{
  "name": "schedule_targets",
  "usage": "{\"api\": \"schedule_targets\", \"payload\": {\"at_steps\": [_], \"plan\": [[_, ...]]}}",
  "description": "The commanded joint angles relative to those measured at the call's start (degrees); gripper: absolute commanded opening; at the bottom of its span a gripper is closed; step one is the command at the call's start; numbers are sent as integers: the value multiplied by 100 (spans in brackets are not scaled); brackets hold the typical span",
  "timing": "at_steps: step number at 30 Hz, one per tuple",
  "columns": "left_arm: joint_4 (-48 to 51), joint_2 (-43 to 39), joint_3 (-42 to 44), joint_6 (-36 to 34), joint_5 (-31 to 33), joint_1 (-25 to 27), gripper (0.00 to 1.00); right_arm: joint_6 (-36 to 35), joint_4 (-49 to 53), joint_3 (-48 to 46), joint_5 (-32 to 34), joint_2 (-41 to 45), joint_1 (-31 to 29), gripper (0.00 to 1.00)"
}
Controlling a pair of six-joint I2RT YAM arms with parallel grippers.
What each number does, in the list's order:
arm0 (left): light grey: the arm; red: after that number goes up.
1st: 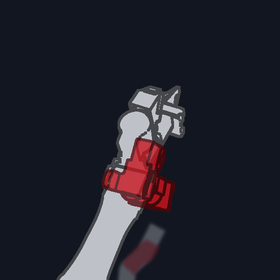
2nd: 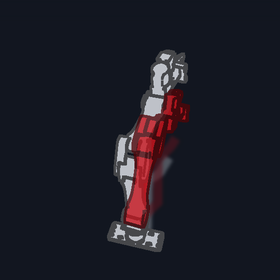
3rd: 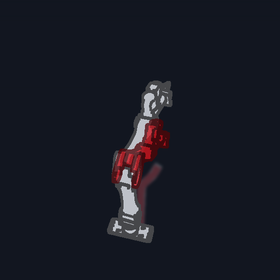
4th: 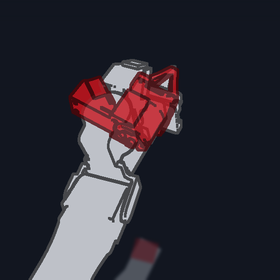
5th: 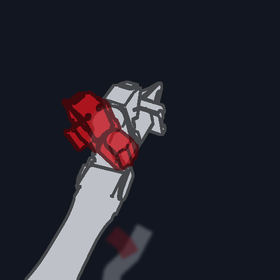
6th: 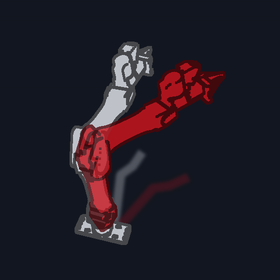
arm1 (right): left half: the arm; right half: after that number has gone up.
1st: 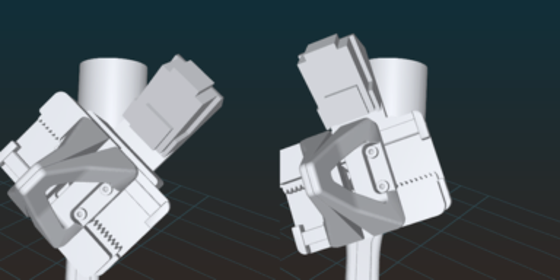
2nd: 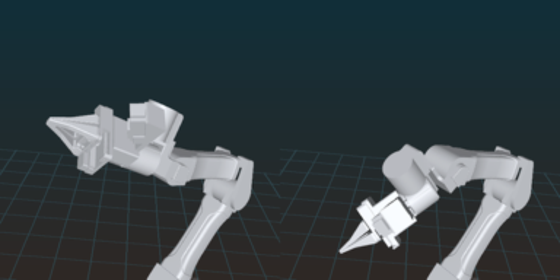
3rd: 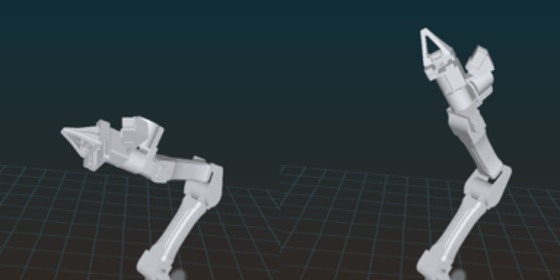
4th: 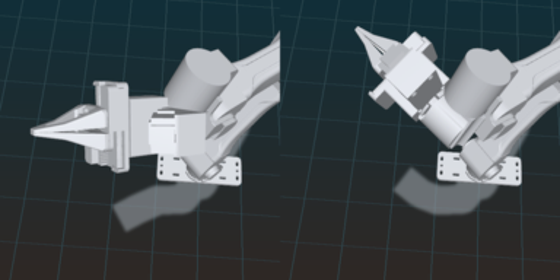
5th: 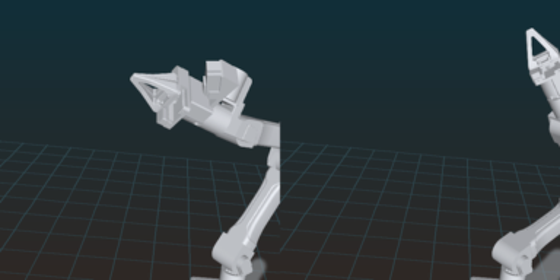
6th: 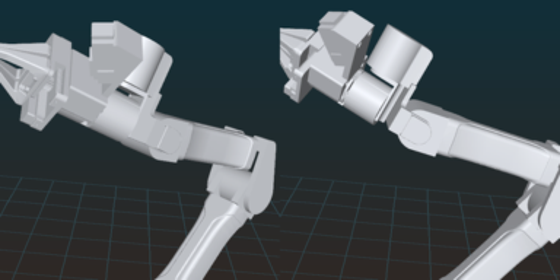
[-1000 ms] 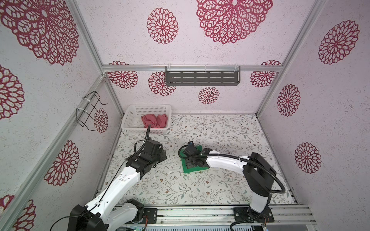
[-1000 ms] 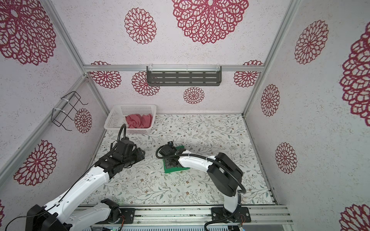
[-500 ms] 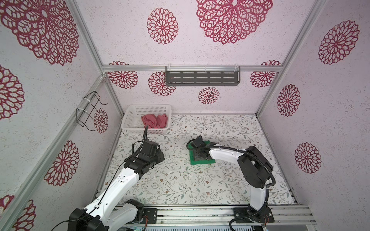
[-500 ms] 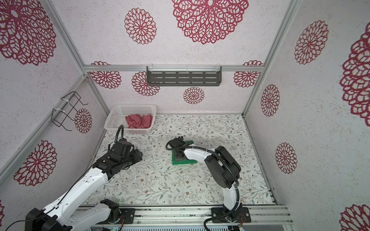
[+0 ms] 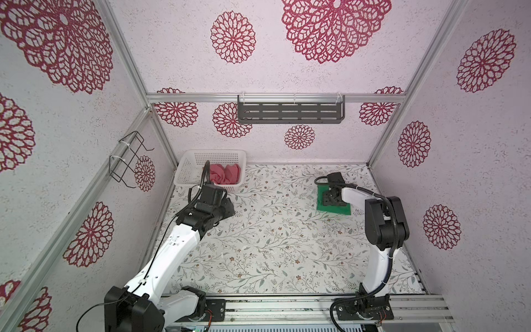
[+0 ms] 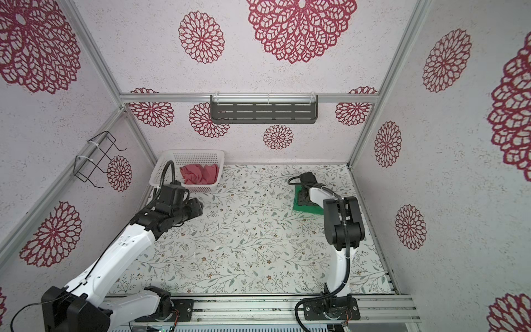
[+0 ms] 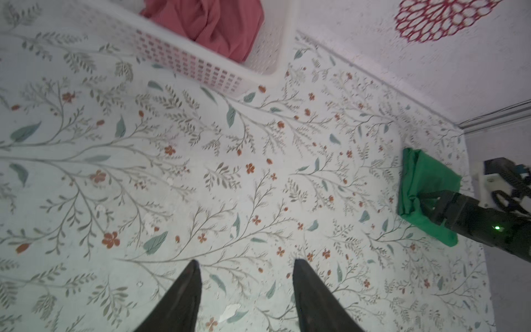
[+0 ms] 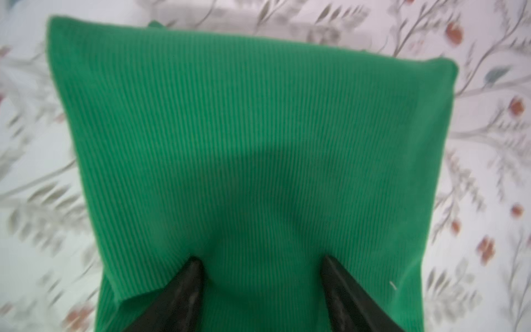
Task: Fold and stack the tank tops
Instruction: 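Drag the square away with the right gripper while the left moves toward the basket, then release the square with the right gripper while the left reaches into the basket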
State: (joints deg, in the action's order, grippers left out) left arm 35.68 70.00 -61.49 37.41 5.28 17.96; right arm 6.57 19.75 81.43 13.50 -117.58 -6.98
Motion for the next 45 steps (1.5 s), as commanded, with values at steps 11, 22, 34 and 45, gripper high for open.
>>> {"api": "schedule_targets", "payload": {"at_steps": [11, 22, 34, 45], "plan": [[-33, 566, -709, -814, -265, -374, 56, -2278, 660, 1758, -1287, -1208, 1032, 69], [239, 1457, -1782, -1347, -60, -905, 73, -1390, 65, 1221, -168, 563, 1050, 99], [591, 4811, -4721, -1826, -389, -1774, 86, 761, -595, -1817, -1917, 3237, 66, 98], [1068, 6526, -6076, -1643, -964, -1936, 50, 1462, -102, -3111, -1254, 5068, -1042, 98]]}}
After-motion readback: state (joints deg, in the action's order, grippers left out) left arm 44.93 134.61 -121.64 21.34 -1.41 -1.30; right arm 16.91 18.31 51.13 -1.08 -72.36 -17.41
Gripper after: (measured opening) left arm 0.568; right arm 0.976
